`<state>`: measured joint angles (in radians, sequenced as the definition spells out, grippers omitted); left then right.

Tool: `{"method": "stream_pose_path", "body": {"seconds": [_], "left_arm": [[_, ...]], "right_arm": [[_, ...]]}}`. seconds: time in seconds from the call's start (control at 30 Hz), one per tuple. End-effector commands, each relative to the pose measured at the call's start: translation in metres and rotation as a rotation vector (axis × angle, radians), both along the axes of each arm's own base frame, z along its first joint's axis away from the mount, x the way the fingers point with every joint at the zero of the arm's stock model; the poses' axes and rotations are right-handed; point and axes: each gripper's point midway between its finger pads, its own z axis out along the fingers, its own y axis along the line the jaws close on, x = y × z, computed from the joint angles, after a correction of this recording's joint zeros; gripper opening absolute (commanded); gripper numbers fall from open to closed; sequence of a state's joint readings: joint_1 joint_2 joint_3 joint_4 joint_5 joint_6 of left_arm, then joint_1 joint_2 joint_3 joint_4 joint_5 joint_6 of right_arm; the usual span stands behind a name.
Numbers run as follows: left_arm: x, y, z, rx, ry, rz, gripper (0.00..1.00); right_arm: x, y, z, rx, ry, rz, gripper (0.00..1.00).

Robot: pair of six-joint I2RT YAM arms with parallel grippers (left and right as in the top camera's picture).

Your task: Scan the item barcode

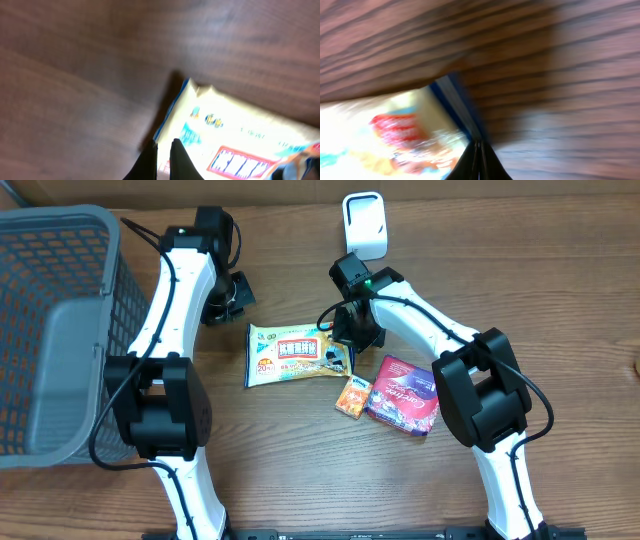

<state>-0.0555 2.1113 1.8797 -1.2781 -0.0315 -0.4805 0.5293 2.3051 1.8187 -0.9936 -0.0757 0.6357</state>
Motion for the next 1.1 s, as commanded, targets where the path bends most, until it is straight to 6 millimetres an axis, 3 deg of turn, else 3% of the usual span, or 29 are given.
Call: {"method": "stream_pose_path", "body": {"seconds": [0.0,0.1,0.27,0.37,0.47,0.6,0.8,0.87,1.07], "left_arm": [[-0.016,-0.017,-0.008,-0.044,0.067,-0.01,0.04],[-0.033,-0.044,-0.028,-0.153,0.129,-0.042,0.04],[-0.04,-0.058,-0.065,-0.171,0.121,-0.082,0.04],[-0.043,-0.057,-0.081,-0.168,0.115,-0.078,0.04],[-0.05,-0.048,-0.089,-0.151,0.135,-0.062,0.04],[-0.052,-0.015,-0.092,0.015,0.141,-0.022,0.04],[-0.045,0.01,-0.087,0.118,0.119,0.009,0.04],[-0.033,0.01,-0.071,0.116,0.089,0.006,0.04],[-0.002,0.004,-0.017,0.095,0.0,-0.002,0.04]], "right_arm": [[0.027,-0.008,0.039,-0.026,-0.129,-0.039,0.04],[0.033,0.008,0.059,0.057,-0.17,0.005,0.04],[0.014,0.067,0.068,0.332,-0.127,0.198,0.04],[0.007,0.074,0.059,0.346,-0.108,0.201,0.04],[-0.004,0.074,0.038,0.341,-0.055,0.14,0.04],[-0.018,0.065,0.006,0.321,0.008,0.095,0.04],[-0.008,0.008,-0.017,0.164,0.023,-0.053,0.04],[-0.002,-0.017,-0.019,0.128,0.036,-0.103,0.04],[0.012,-0.052,-0.001,0.131,0.032,-0.175,0.04]]}}
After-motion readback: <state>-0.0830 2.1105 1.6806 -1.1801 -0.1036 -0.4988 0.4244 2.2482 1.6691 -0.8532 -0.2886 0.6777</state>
